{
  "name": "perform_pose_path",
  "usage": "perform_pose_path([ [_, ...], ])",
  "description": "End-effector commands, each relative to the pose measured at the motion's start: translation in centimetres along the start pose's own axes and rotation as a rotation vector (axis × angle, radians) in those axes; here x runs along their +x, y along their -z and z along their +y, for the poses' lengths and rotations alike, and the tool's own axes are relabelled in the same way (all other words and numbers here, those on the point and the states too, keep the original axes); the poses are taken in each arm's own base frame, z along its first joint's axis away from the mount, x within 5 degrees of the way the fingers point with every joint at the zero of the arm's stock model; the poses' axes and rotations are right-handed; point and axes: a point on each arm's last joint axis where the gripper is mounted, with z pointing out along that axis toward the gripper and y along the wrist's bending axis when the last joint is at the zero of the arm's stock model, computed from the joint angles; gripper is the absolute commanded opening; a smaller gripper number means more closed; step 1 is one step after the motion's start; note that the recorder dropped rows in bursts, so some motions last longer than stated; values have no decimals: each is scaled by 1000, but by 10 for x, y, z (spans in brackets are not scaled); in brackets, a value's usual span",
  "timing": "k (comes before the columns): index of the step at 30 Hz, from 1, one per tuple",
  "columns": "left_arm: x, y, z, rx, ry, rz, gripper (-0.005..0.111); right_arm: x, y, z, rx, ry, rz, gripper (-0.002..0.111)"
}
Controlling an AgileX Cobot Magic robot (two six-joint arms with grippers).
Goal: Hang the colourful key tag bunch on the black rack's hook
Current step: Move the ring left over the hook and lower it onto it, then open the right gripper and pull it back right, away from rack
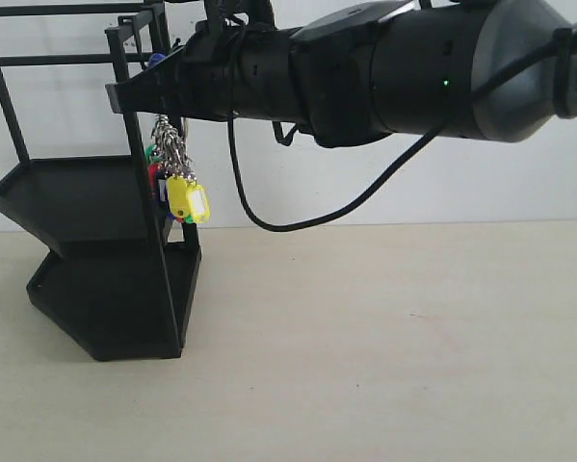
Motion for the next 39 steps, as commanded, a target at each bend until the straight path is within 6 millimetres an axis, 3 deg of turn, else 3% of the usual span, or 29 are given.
perform_pose_path([
  [1,0,0,0,-4,-8,-6,4,-4,1,-1,11,10,-13,0],
  [6,0,0,0,-4,-8,-6,4,0,-1,1,-6,7,-1,8],
  [13,0,0,0,-4,-8,-6,4,0,-1,1,-6,-19,-1,57],
  [20,0,0,0,-4,-8,-6,4,-12,7,2,-25,-98,-24,46],
  [25,0,0,0,-4,-8,-6,4,-25,21,10,-118,-122,-36,45],
  [28,0,0,0,-4,-8,-6,4,-19,33,5,-72,-126,-21,45],
  [32,0,0,0,-4,-8,-6,4,6,71,-1,-27,-120,54,45],
  [39,0,0,0,-4,-8,-6,4,32,202,1,-109,-245,72,45],
])
